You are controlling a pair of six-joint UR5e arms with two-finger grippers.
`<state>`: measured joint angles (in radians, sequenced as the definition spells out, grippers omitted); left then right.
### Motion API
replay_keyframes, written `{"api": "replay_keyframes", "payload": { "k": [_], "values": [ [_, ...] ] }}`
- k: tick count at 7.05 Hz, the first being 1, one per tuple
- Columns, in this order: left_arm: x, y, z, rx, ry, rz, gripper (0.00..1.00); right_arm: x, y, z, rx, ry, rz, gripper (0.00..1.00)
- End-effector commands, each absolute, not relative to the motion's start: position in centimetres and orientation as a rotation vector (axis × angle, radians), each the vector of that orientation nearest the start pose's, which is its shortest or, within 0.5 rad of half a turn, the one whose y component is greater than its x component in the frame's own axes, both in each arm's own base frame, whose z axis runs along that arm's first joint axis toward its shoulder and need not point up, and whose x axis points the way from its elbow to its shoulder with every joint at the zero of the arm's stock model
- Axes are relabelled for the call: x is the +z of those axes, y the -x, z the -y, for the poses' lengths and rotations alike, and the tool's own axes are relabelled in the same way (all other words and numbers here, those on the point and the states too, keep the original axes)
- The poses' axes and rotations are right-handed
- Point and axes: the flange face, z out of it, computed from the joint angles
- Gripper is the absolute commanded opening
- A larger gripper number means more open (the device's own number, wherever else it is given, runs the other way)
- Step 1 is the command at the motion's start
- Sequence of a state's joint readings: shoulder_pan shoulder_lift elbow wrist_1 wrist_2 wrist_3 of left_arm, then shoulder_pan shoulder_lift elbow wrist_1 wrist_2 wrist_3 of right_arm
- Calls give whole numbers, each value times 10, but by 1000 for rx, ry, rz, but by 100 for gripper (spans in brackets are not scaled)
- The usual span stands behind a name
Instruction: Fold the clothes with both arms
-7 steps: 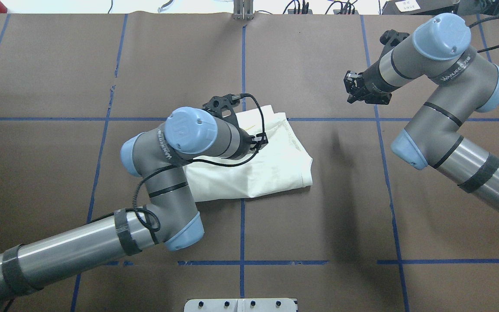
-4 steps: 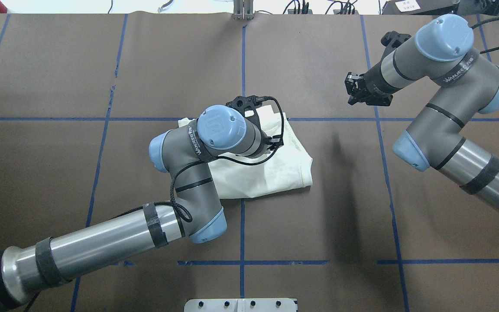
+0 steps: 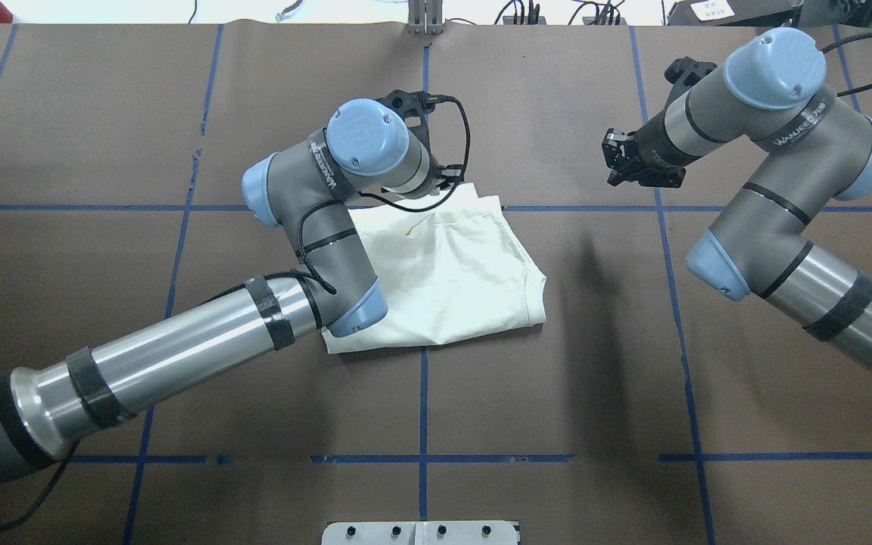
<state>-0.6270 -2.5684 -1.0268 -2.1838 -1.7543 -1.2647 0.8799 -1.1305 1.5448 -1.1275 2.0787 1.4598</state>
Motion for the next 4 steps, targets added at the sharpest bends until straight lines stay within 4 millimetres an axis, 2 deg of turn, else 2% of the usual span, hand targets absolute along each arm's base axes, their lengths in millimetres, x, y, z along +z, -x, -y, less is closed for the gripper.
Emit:
{"api": "replay_keyframes", "payload": {
  "k": [1, 2, 3, 4],
  "values": [
    [180, -575, 633, -186, -368, -998, 0, 369, 363, 570, 489, 22, 976, 0],
    [181, -565, 629, -157, -328, -1032, 0, 361, 361, 568, 485, 22, 986, 0],
    [222, -524, 606, -145, -308, -1054, 0, 366, 349, 560, 483, 31, 992, 0],
    [265, -469, 578, -111, -334, -1052, 0, 382, 321, 547, 497, 29, 986, 0]
  ]
}}
